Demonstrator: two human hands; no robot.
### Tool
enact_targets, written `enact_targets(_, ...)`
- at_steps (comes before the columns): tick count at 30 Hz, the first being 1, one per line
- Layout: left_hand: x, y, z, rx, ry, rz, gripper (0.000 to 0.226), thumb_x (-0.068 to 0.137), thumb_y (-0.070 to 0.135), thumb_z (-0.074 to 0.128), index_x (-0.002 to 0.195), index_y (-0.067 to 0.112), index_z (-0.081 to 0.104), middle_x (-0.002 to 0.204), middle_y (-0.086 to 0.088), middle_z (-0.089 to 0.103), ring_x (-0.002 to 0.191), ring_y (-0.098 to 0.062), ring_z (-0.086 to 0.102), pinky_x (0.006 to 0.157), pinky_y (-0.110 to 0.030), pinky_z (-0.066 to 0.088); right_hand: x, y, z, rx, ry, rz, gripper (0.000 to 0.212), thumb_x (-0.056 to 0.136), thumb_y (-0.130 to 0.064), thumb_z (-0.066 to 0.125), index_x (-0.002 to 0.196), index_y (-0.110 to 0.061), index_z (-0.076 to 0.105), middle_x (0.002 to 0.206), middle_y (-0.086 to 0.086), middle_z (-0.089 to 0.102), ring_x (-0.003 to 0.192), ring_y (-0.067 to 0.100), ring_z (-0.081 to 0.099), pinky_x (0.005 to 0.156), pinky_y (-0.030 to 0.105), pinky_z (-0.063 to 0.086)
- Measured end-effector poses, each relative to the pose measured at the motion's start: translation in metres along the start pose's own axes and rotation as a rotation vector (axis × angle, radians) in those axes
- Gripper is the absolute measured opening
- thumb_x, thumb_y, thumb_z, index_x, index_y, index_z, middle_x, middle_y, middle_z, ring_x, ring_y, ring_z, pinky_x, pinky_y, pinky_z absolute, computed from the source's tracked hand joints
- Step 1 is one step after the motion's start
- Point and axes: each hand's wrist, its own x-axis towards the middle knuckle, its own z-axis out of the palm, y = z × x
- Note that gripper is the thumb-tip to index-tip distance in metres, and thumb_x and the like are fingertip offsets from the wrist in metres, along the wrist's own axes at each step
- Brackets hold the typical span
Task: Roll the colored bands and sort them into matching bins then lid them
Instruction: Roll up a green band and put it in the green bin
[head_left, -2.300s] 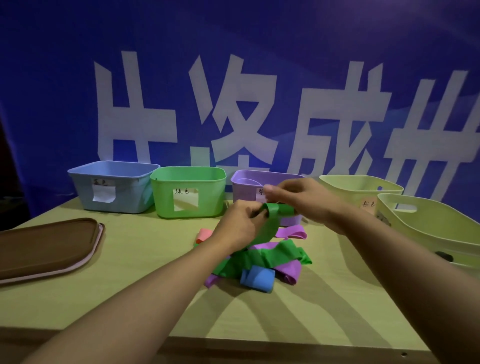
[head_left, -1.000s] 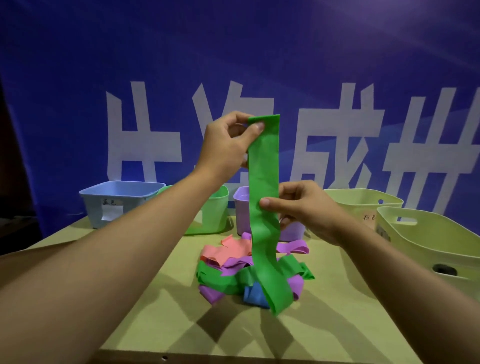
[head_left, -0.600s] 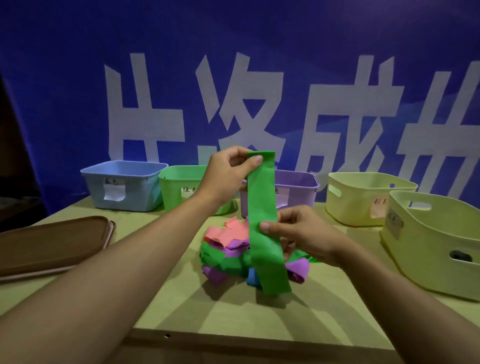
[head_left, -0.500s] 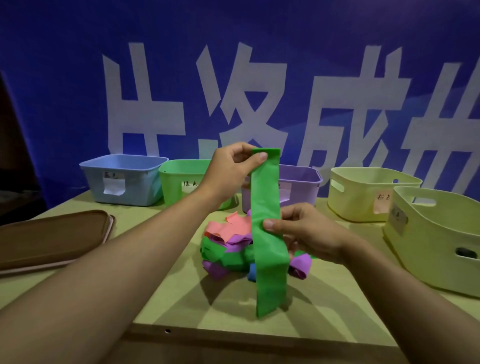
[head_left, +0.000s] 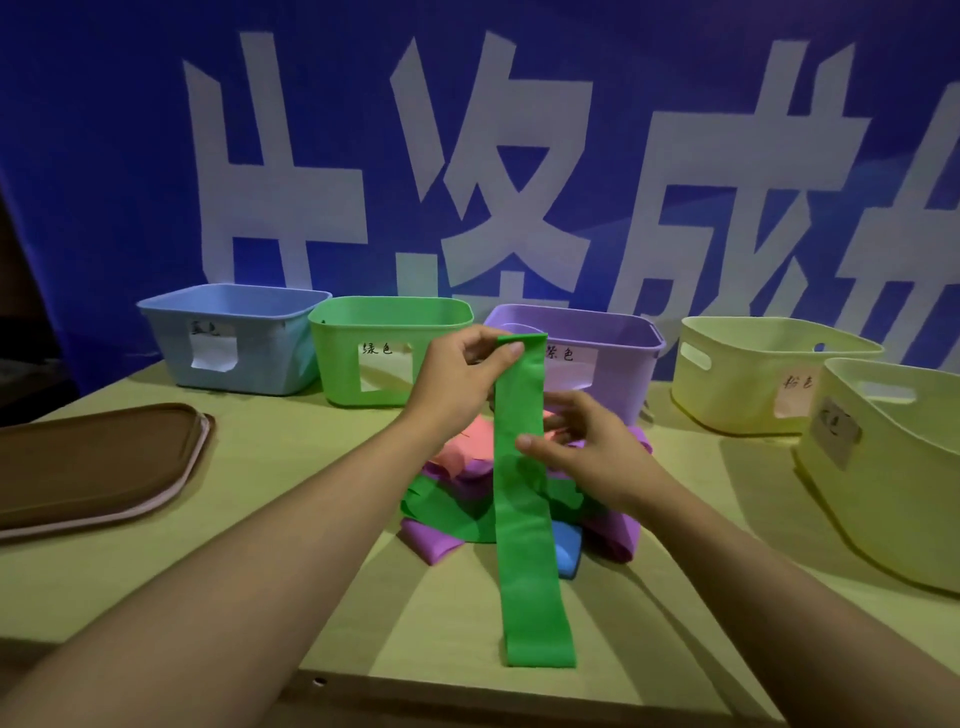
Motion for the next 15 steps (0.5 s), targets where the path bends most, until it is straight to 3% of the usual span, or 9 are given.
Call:
enact_targets(2,0.002,-0.013,0.003,0.013,-0.014,-0.013,0.014,0.095,0.013,0.071,0.091,0.026,0.073,0.092,0.002,0.077,0.095,-0.018,0.074,0.090,-0.044,0.061,0.008,0.001,0.002,0.084,0.146,-0.054,0.062,0.081,-0.050,0.073,0.134,-0.024,0.056,0.114,-0.007,0.069,0.098,-0.001,0.067,0.079,0.019,0.057)
enact_targets(5,0.004,-0.032,0.008,0.002,-0.025,-0.036,0.013,0.095,0.014,0.072,0.091,0.027,0.074,0.094,0.002,0.078,0.097,-0.020,0.074,0.093,-0.050,0.059,0.023,-0.001,0.004,0.226,0.281,-0.079,0.043,0.092,-0.049,0.063,0.127,-0.023,0.064,0.117,-0.008,0.071,0.109,0.003,0.067,0.087,0.020,0.057)
enact_targets(9,0.003,-0.057,0.012,-0.013,-0.034,-0.044,0.016,0.095,0.012,0.071,0.091,0.027,0.073,0.089,0.007,0.077,0.090,-0.007,0.072,0.083,-0.035,0.058,0.044,0.002,0.012,0.259,0.365,-0.040,0.033,0.098,-0.049,0.060,0.101,-0.020,0.076,0.092,-0.001,0.078,0.091,0.012,0.073,0.082,0.033,0.060)
enact_targets(12,0.002,-0.072,0.014,-0.040,-0.028,-0.054,0.014,0.095,0.010,0.071,0.093,0.023,0.074,0.092,0.003,0.078,0.092,-0.014,0.073,0.088,-0.041,0.060,0.056,0.010,0.019,0.277,0.392,0.000,0.034,0.096,-0.046,0.066,0.087,-0.016,0.077,0.086,0.012,0.076,0.082,0.026,0.072,0.084,0.050,0.058)
enact_targets(15,0.004,-0.082,0.012,-0.046,-0.005,-0.061,0.011,0.094,0.010,0.072,0.094,0.020,0.075,0.093,0.000,0.079,0.090,-0.012,0.073,0.087,-0.038,0.060,0.063,0.019,0.025,0.277,0.388,0.001,0.031,0.095,-0.044,0.068,0.082,-0.016,0.077,0.081,0.011,0.076,0.075,0.021,0.070,0.080,0.048,0.058)
